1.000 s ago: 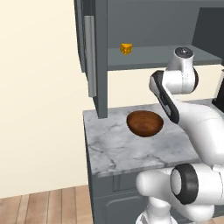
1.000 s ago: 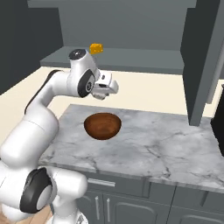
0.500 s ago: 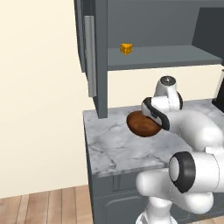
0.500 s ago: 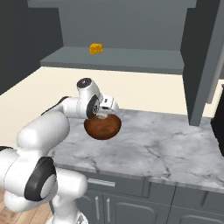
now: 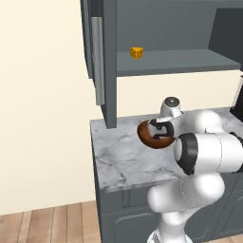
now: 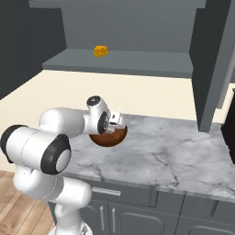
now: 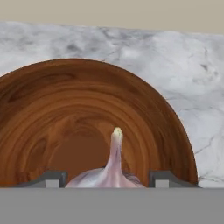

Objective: Pick the garlic from the cabinet and place it in the bowl. Then pick the bowl and place it in the sink. Then turn on the sink facuet.

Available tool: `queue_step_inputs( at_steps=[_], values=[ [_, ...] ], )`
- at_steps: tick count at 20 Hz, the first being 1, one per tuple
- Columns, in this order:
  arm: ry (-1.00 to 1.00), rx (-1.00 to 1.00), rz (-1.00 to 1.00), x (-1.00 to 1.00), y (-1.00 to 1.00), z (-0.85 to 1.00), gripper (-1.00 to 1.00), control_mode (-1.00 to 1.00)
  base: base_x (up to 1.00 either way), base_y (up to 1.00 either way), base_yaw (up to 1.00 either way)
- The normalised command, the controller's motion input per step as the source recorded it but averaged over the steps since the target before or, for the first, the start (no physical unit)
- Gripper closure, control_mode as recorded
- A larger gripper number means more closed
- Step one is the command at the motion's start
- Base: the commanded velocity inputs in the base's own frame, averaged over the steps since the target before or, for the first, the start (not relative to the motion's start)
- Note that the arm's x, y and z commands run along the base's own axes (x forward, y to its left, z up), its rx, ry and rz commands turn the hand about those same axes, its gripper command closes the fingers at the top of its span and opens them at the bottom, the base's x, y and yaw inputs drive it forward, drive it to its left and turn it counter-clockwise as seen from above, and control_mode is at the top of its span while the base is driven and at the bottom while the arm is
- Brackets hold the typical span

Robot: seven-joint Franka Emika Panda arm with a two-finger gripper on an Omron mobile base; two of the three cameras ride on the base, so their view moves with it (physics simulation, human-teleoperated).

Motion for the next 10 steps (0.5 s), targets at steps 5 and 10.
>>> queue_step_inputs(
  at_steps=[5, 10],
  values=[
    [0.00, 0.00, 0.04, 0.23, 0.23, -0.27, 1.00, -1.00, 0.00, 0.00, 0.00],
    [0.00, 0.00, 0.07, 0.15, 0.03, -0.21, 1.00, -1.00, 0.00, 0.00, 0.00]
  ],
)
